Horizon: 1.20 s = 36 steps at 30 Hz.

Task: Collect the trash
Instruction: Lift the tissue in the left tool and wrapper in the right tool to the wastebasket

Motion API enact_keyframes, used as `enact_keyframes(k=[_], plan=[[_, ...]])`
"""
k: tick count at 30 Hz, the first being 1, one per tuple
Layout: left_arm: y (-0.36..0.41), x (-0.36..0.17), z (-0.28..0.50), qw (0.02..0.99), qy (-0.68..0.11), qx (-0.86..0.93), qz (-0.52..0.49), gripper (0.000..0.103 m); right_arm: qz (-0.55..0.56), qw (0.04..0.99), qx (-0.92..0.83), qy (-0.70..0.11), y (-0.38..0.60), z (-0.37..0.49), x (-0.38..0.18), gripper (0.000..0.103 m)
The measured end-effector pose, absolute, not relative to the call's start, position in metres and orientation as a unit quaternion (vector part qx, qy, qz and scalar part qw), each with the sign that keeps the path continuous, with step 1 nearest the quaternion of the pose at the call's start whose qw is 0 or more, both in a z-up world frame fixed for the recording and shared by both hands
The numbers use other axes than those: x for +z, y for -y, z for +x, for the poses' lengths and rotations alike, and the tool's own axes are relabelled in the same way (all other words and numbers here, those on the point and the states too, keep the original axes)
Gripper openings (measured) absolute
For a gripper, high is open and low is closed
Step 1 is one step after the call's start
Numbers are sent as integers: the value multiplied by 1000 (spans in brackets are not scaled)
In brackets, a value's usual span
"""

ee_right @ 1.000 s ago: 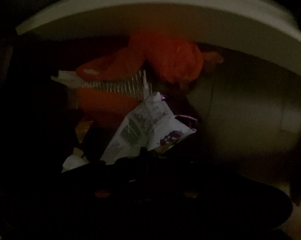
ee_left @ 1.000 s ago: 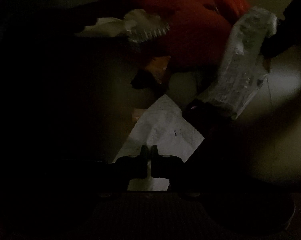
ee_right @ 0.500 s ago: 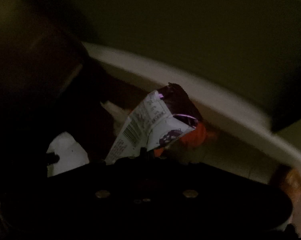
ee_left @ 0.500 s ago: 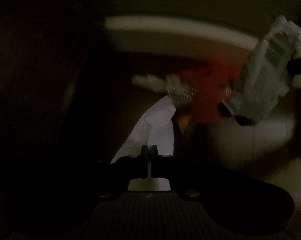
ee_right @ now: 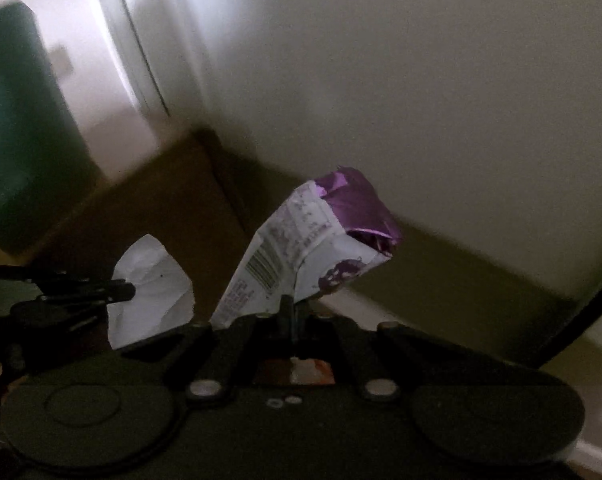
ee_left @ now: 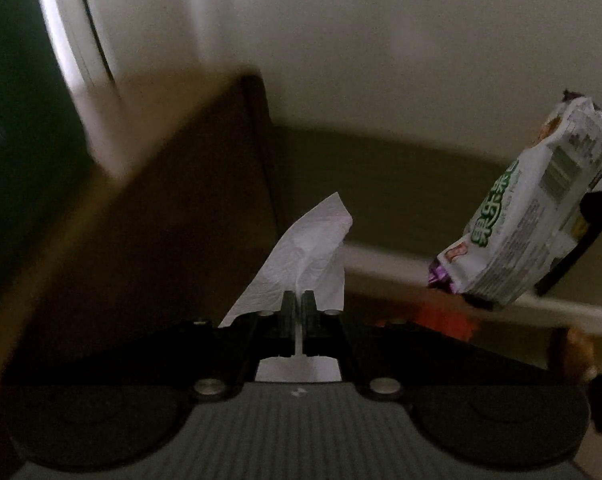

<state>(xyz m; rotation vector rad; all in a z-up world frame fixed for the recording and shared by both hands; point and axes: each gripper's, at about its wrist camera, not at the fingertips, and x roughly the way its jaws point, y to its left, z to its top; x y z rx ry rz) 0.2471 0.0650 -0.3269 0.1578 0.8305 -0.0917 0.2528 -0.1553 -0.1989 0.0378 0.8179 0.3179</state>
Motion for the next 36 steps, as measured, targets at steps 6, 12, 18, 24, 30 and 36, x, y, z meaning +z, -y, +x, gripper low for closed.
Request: enact_keyframes(k=[6, 12, 18, 24, 30, 36], plan=[[-65, -244, 213, 940, -329, -40, 76, 2, 6, 930, 179, -320, 153, 224, -123, 0], [-68, -175, 181, 959, -270, -32, 75, 2, -7, 948, 198, -250, 149, 197, -51, 0], [-79, -108, 162, 975, -210, -21, 61, 2, -27, 954, 229, -192, 136, 177, 5, 0], [-100, -42, 147, 987, -157, -7, 44, 2, -38, 956, 258, -135, 105, 173, 56, 0], [-146, 16, 146, 992, -124, 21, 18, 2, -57, 950, 290, -98, 52, 181, 104, 0], [-181, 67, 154, 993, -106, 51, 16, 2, -63, 943, 316, -79, 3, 194, 136, 0]])
